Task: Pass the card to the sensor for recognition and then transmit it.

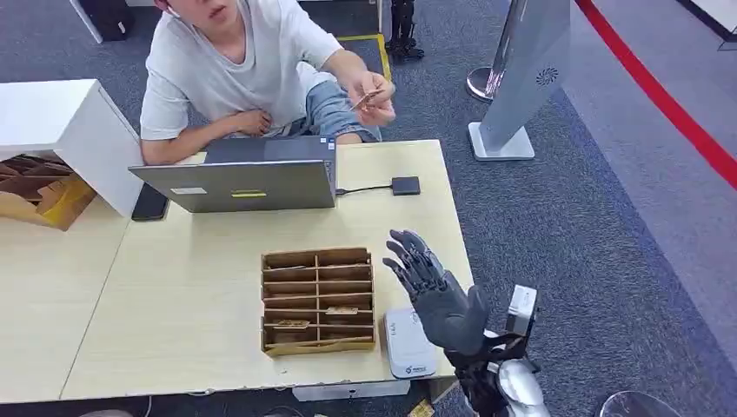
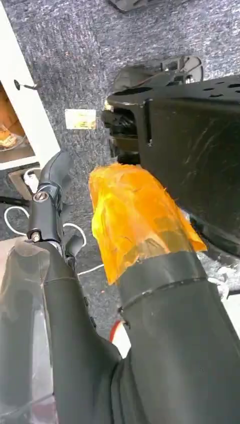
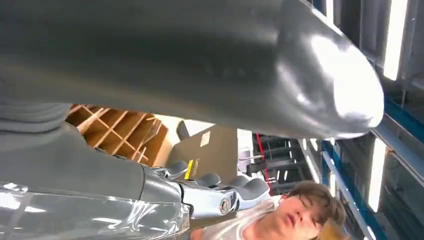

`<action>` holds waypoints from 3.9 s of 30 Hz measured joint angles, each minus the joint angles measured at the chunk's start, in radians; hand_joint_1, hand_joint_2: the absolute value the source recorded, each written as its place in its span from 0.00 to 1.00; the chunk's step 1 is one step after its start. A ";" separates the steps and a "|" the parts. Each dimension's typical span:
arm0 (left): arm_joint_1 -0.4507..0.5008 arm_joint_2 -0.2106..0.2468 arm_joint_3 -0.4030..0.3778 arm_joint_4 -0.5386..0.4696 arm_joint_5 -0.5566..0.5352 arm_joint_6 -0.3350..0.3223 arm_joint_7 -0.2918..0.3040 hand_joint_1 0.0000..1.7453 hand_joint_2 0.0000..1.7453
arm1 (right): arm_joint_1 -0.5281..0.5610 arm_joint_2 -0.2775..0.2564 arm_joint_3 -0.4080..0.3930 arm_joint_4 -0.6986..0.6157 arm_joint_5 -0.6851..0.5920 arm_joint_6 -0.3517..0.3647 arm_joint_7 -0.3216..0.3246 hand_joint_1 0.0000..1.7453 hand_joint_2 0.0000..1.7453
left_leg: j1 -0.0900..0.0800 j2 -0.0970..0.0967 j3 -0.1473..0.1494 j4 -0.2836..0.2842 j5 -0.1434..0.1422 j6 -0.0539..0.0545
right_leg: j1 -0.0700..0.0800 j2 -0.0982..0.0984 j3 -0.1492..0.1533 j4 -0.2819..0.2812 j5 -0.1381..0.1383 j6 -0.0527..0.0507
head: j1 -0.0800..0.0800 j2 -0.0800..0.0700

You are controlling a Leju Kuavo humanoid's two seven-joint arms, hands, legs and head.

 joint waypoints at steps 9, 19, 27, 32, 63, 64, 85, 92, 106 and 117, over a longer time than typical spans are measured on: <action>-0.019 -0.012 0.000 0.000 0.020 0.015 -0.022 0.00 0.00 | -0.097 0.000 -0.033 0.114 -0.035 0.016 0.012 0.00 0.00 | 0.000 0.000 0.000 0.000 0.000 0.000 | 0.000 0.001 0.000 0.000 0.000 0.000 | 0.000 0.000; -0.038 -0.031 0.000 0.000 0.014 0.015 -0.050 0.00 0.00 | -0.178 -0.001 -0.080 0.205 -0.051 0.012 0.016 0.00 0.00 | 0.000 0.000 0.000 0.001 0.000 0.000 | 0.000 0.001 0.000 0.000 0.000 0.000 | 0.000 0.000; -0.041 -0.035 0.000 0.000 0.013 0.015 -0.050 0.00 0.00 | -0.188 -0.001 -0.090 0.227 -0.052 0.012 0.016 0.00 0.00 | 0.000 0.000 0.000 0.001 0.000 0.000 | 0.000 0.000 0.000 0.000 0.000 0.000 | 0.000 0.000; -0.041 -0.036 0.000 0.000 0.010 0.022 -0.057 0.00 0.00 | -0.189 -0.001 -0.094 0.229 -0.052 0.011 0.016 0.00 0.00 | 0.000 0.000 0.000 0.001 0.000 0.000 | 0.000 0.000 0.000 0.000 0.000 0.000 | 0.000 0.000; 0.026 0.058 0.248 -0.026 0.687 0.448 -0.385 0.00 0.00 | 0.003 -0.137 -0.280 -0.010 -0.101 -0.094 0.079 0.00 0.00 | 0.000 0.000 -0.001 0.000 -0.002 0.000 | 0.000 0.001 -0.002 0.000 -0.001 0.000 | 0.000 0.000; 0.028 0.058 0.273 -0.026 0.684 0.447 -0.378 0.00 0.00 | 0.008 -0.139 -0.282 -0.021 -0.098 -0.093 0.085 0.00 0.00 | 0.000 0.000 -0.001 0.000 -0.002 0.000 | 0.000 0.001 -0.002 0.000 -0.001 0.000 | 0.000 0.000; 0.079 0.074 0.419 -0.027 0.707 0.472 -0.375 0.00 0.00 | 0.097 -0.140 -0.300 -0.164 -0.053 -0.101 0.107 0.00 0.00 | 0.000 0.000 0.002 0.000 -0.002 0.000 | 0.000 0.000 0.002 0.000 -0.001 0.000 | 0.000 0.000; 0.080 0.074 0.431 -0.027 0.702 0.492 -0.368 0.00 0.00 | 0.114 -0.140 -0.301 -0.189 -0.050 -0.110 0.107 0.00 0.00 | 0.000 0.000 0.004 0.000 -0.002 0.000 | 0.000 0.000 0.004 0.000 -0.001 0.000 | 0.000 0.000; 0.131 0.063 0.431 -0.068 0.721 0.525 -0.551 0.00 0.00 | 0.168 -0.134 -0.328 -0.231 -0.042 -0.124 0.092 0.00 0.00 | 0.000 0.000 0.003 0.000 -0.002 0.000 | 0.000 0.000 0.003 0.000 -0.001 0.001 | 0.000 0.000; 0.177 0.065 0.423 -0.145 0.750 0.521 -0.594 0.00 0.00 | 0.206 -0.127 -0.357 -0.259 -0.035 -0.125 0.086 0.00 0.00 | 0.000 0.000 0.003 0.000 -0.002 0.001 | 0.000 0.000 0.003 0.000 -0.001 0.001 | 0.000 0.000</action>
